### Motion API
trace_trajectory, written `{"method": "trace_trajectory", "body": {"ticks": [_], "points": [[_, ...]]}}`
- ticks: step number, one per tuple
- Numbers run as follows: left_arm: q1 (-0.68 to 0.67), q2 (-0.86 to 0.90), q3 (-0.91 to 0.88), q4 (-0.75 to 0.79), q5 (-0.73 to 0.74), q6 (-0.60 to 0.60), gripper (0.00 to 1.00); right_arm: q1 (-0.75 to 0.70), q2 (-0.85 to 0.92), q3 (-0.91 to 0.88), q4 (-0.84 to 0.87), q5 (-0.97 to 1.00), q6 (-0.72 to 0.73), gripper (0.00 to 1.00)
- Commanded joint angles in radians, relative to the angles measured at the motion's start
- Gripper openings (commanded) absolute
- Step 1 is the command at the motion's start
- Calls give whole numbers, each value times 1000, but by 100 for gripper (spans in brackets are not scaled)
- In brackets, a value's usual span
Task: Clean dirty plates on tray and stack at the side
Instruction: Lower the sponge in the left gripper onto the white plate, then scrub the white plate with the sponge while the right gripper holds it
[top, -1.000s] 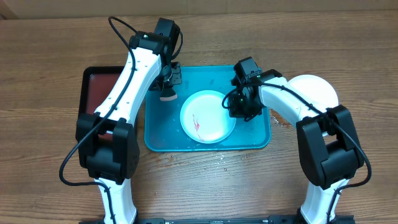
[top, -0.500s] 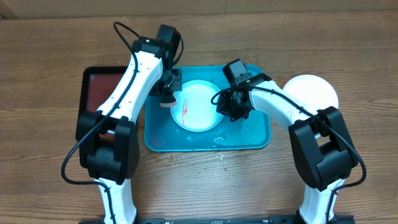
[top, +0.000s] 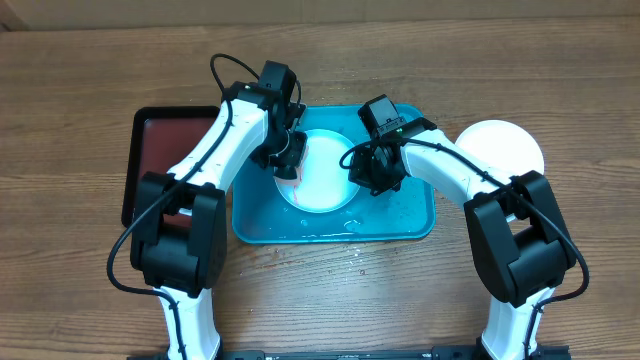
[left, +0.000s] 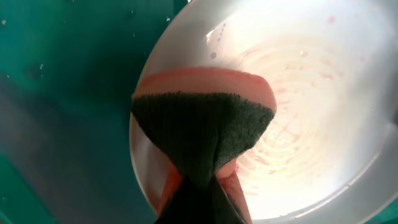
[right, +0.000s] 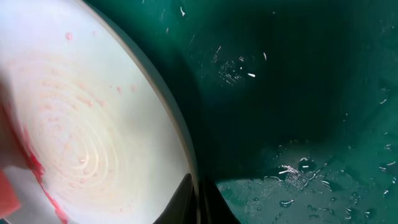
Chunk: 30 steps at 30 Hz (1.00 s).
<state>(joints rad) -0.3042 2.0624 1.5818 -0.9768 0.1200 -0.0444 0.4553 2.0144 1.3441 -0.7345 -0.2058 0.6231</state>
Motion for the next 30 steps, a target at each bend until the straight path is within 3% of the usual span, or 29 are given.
{"method": "trace_trajectory", "body": {"ticks": [1,13,16,23,26,30], "points": [[-4,-5,-36,5,-65,-25,4,29,8,3,-3,-4,-26,4],[-43,-5,-42,-48,-8,-32,4,66,8,3,0,-4,-26,4],[-79,-5,-47,-50,-34,-85,4,66,8,3,1,-4,-26,4],[-122,-5,-59,-107,-388,-501,4,66,8,3,1,-3,-26,4],[-122,-5,-62,-124,-471,-563,4,66,8,3,1,3,-26,4],[-122,-5,-72,-74,-543,-557,4,66,8,3,1,3,-26,4]]}}
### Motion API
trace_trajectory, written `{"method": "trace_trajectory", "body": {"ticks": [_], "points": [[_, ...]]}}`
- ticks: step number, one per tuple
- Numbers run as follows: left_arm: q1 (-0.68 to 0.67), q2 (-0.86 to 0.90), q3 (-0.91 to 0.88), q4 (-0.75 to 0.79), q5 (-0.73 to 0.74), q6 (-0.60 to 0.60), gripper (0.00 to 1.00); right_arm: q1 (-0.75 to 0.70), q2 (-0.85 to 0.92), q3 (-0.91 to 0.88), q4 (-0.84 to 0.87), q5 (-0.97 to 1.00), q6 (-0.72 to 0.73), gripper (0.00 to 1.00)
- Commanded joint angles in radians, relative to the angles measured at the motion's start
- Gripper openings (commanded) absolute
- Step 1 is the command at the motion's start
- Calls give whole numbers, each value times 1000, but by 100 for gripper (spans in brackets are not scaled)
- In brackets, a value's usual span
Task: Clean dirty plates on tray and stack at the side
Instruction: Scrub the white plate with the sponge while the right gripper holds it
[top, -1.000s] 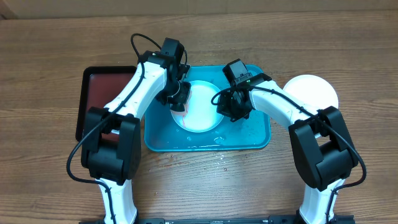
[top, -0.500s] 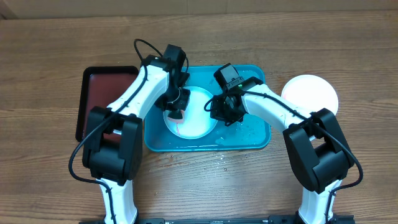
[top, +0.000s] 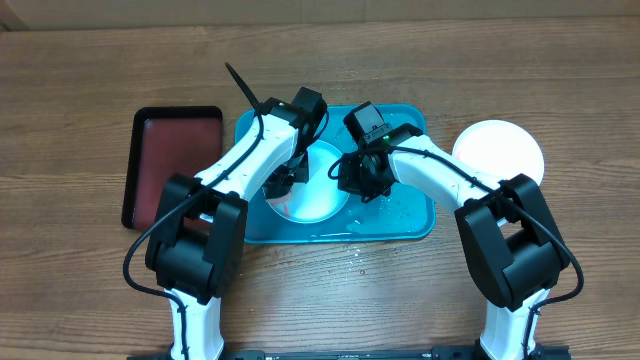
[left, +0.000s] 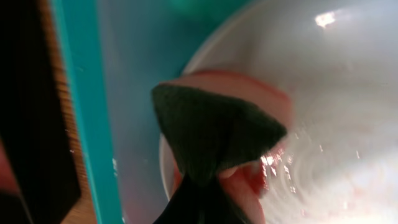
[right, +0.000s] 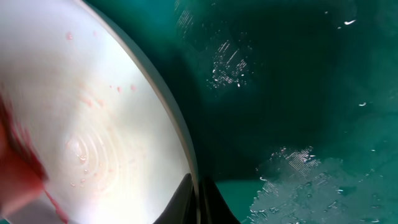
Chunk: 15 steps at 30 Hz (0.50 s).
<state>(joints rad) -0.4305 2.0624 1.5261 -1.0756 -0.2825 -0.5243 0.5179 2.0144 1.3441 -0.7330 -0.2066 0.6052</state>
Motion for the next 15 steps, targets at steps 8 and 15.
{"method": "trace_trajectory", "body": {"ticks": [8,15], "points": [[5,-5,-16,126,306,505,4,4,8,3,-1,4,-8,4],[4,-5,-16,18,517,636,4,4,8,3,0,4,-8,4]]}}
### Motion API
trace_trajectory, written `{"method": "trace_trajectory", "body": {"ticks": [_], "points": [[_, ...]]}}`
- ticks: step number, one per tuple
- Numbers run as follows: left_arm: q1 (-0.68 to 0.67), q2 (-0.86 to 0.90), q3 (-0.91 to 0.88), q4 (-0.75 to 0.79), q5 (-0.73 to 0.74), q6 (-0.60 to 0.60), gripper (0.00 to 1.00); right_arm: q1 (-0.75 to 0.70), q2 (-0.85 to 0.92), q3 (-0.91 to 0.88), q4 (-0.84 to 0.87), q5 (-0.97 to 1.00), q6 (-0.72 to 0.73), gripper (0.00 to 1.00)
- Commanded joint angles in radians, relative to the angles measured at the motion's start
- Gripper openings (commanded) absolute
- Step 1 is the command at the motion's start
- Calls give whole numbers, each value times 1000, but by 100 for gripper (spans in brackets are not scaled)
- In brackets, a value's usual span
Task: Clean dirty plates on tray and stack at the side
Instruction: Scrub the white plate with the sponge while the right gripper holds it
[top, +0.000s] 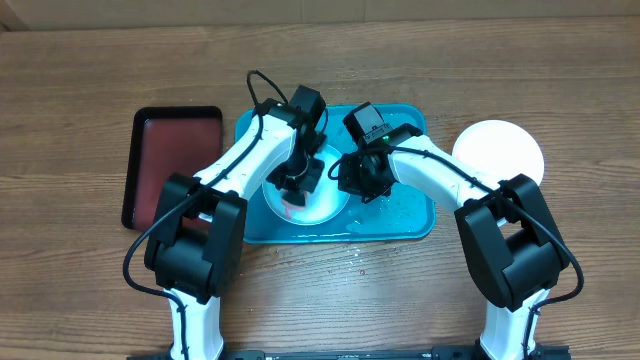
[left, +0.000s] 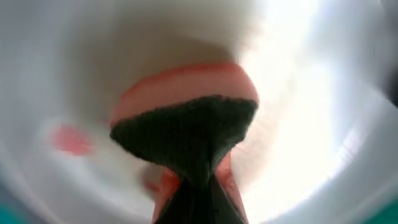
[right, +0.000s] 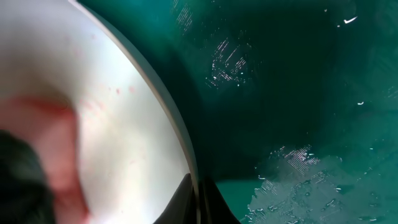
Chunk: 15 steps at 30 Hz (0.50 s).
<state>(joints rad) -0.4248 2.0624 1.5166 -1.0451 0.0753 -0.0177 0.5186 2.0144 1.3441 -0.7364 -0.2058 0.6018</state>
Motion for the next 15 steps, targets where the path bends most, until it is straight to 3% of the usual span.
{"method": "trace_trajectory", "body": {"ticks": [1,6,11,15], "points": [[-1,-5,-7,-6,152,130,4,3,8,3,3,3,-4,4],[-1,-5,-7,79,27,83,4,3,8,3,2,3,-4,4],[-1,-5,-7,156,-352,-211,4,3,8,3,2,3,-4,4],[-1,-5,-7,135,-451,-341,4,3,8,3,2,3,-4,4]]}}
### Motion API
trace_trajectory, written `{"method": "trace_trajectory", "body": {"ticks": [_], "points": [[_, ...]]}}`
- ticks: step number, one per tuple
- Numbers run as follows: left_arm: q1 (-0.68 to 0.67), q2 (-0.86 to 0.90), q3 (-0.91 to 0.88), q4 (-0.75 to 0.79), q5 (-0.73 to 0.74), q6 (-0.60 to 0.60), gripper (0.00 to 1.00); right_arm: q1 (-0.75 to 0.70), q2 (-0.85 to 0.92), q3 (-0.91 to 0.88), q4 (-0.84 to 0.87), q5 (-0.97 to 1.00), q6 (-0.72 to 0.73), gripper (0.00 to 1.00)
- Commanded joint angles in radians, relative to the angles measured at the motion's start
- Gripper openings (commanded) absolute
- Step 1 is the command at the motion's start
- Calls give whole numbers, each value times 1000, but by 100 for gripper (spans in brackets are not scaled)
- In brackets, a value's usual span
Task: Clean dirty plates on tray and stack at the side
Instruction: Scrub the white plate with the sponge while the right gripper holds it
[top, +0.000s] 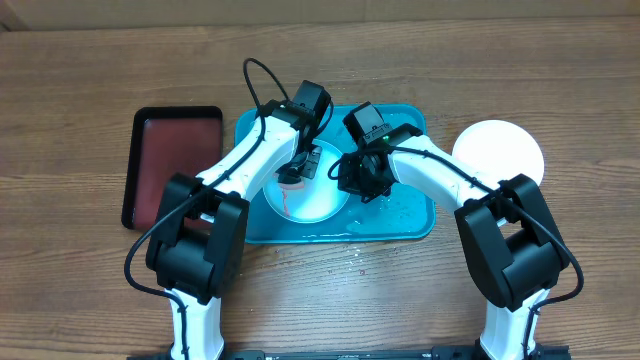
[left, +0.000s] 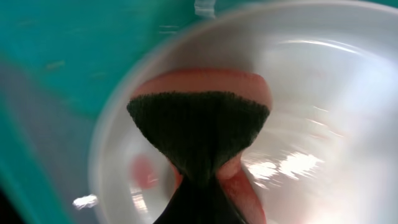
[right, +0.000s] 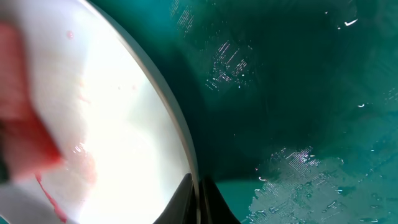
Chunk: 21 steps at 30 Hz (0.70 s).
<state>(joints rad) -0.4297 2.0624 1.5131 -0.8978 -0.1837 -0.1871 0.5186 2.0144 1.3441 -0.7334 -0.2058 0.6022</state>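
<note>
A white plate (top: 312, 195) with red smears lies in the teal tray (top: 410, 222). My left gripper (left: 198, 198) is shut on a pink sponge with a dark green scouring face (left: 199, 127), pressed on the plate's upper left part (left: 323, 93). My right gripper (right: 198, 194) is shut on the plate's right rim (right: 180, 134), one finger inside and one outside. The sponge (right: 18, 124) shows as a pink blur at the left of the right wrist view. A red streak (right: 50, 196) remains near the plate's lower edge.
A clean white plate (top: 500, 148) rests on the wooden table right of the tray. A dark tray with a red inside (top: 170, 165) lies to the left. Water droplets (right: 292, 168) wet the teal tray floor.
My left gripper with the sponge has shifted from the plate's middle toward its upper left edge. The right gripper and the plate have stayed put.
At first the sponge sat on the left of a plate smeared with red rings while my right gripper held its rim. The plate then lay further left in the tray, and the sponge was seen at several spots on it. The red rings have faded.
</note>
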Motion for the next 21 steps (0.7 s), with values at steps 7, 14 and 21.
{"method": "trace_trajectory", "body": {"ticks": [7,14,21], "points": [[3,-5,-3,-140,11,-111,4,3,8,3,4,3,-5,4],[3,-5,-3,-166,388,193,4,3,8,3,7,3,-5,4],[5,-5,-3,-51,312,192,4,3,8,3,6,3,-5,4]]}}
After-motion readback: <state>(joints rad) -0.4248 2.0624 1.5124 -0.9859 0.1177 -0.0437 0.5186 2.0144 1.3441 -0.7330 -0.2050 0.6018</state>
